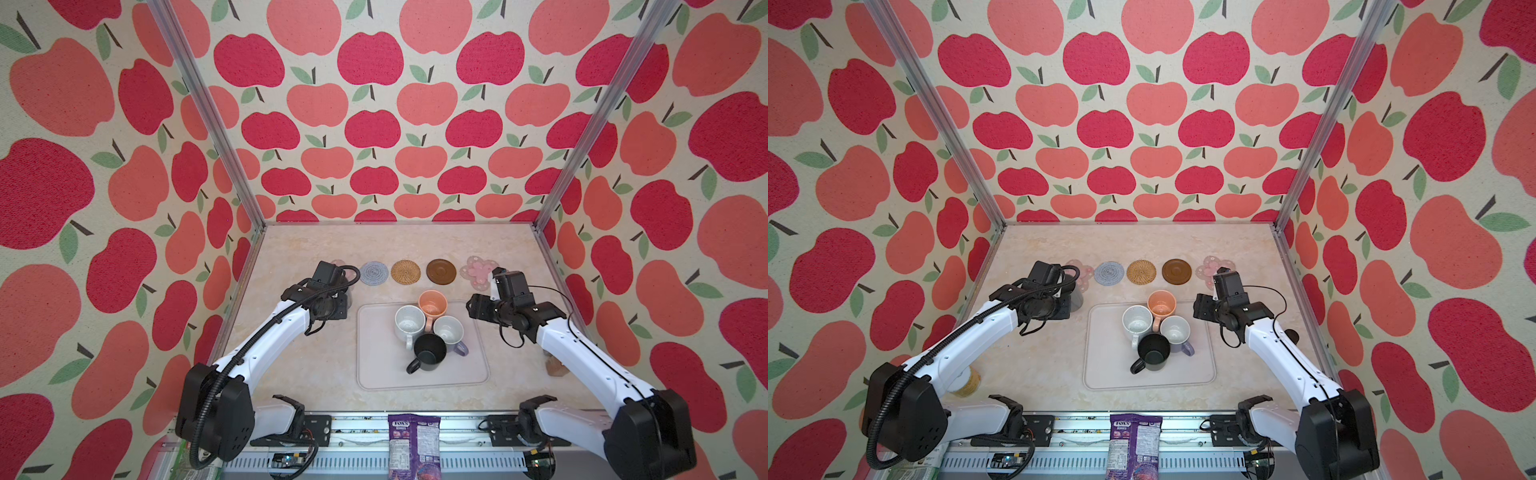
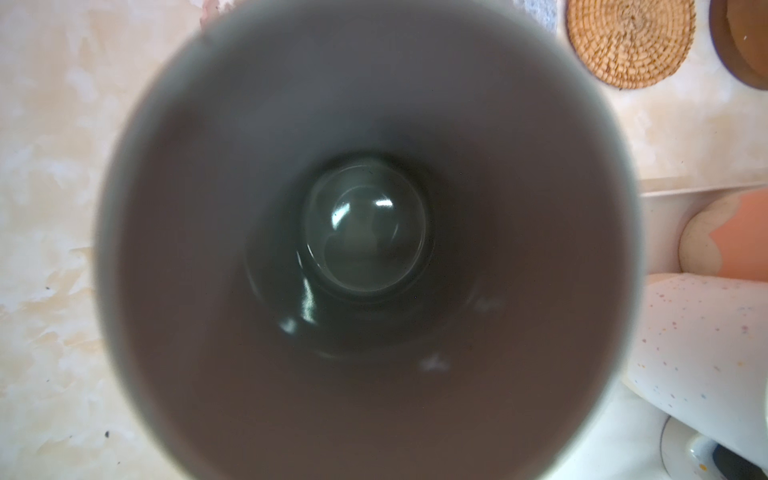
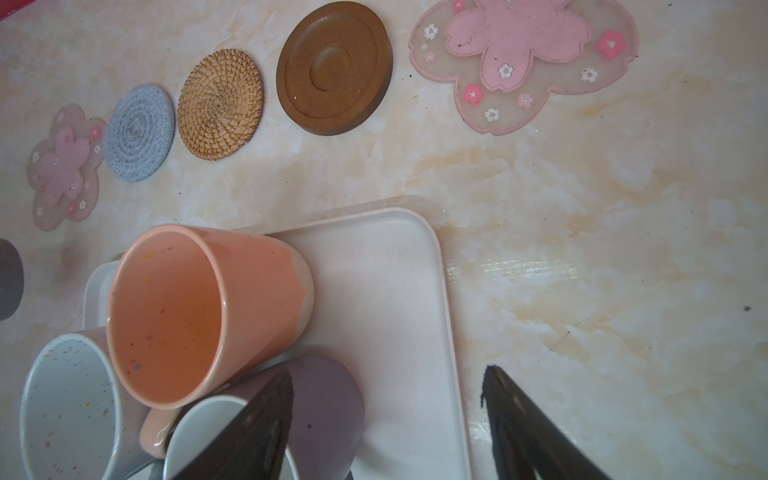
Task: Place cups on coasters
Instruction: Place the cup on the coaster.
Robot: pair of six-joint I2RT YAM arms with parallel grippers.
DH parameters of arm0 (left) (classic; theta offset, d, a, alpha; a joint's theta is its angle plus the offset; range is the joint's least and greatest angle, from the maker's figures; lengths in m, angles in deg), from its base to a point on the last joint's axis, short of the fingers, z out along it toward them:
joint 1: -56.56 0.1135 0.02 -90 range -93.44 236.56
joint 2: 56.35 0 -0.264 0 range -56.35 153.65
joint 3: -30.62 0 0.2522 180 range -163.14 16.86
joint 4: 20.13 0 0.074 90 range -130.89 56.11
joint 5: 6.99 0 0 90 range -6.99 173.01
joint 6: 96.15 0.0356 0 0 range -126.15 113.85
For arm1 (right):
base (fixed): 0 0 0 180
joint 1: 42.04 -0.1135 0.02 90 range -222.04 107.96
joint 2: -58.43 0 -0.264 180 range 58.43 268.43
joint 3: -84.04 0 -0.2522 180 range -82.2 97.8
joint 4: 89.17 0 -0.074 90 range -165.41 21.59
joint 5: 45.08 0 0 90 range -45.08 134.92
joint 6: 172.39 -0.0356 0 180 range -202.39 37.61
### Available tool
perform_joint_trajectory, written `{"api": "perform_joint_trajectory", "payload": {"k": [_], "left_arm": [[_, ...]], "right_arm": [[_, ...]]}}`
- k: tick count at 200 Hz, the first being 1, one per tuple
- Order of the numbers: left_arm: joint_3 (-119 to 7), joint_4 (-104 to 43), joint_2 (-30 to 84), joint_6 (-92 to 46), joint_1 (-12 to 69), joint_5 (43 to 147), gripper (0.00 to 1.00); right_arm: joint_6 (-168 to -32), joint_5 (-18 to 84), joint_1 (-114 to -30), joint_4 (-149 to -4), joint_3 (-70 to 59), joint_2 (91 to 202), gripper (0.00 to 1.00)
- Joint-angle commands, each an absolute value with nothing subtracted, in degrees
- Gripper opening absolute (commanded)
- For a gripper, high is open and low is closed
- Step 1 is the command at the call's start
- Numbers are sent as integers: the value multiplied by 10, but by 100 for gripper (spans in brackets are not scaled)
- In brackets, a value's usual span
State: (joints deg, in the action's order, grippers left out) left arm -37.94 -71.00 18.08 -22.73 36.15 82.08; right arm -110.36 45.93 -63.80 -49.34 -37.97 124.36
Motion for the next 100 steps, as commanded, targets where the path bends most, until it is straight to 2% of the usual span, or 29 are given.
{"api": "perform_joint_trajectory", "payload": {"k": [1,100], "left_arm": [[-408,-636,190,-190,387,841,0],[-492,-611,306,-124,442,854,0]], "right_arm": [[-1091,468,-641,-506,-384,1250,75],[-1073,470,-635,-507,-371,1262,75]]}}
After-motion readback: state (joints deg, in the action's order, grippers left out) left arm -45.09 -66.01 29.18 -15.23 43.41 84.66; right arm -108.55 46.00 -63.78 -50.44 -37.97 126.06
